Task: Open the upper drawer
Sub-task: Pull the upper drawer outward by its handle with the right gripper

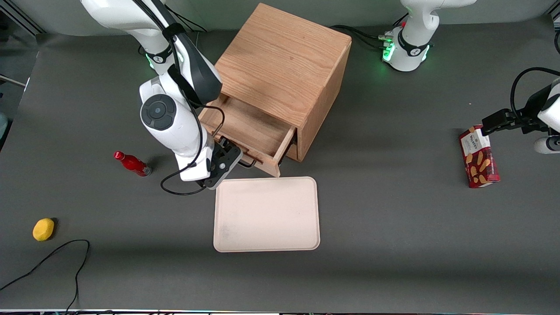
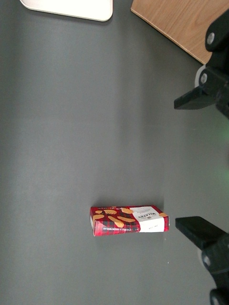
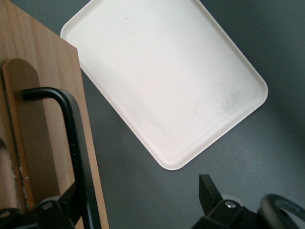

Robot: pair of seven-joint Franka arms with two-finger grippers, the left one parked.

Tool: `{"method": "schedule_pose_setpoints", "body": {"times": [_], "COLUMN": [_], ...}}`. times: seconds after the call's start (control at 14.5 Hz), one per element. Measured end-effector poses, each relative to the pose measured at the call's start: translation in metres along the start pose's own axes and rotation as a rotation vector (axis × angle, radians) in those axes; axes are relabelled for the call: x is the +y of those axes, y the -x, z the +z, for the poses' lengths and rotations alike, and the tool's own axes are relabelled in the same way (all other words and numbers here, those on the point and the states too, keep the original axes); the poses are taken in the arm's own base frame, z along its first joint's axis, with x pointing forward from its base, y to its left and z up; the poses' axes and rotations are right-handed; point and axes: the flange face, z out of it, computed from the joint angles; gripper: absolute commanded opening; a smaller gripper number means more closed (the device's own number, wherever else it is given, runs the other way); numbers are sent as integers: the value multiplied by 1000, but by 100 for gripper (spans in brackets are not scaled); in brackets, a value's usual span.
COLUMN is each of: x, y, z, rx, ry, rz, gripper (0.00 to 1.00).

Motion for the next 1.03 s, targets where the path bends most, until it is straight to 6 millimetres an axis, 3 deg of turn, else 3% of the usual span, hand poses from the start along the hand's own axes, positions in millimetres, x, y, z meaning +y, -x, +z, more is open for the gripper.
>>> {"method": "schedule_pose_setpoints", "body": {"times": [0.28,1.03], "x": [17,36], "y": [2,5], "z": [-2,-7], "rx": [7,17], "ry": [7,17], "rz": [24,32], "gripper": [100,100]}}
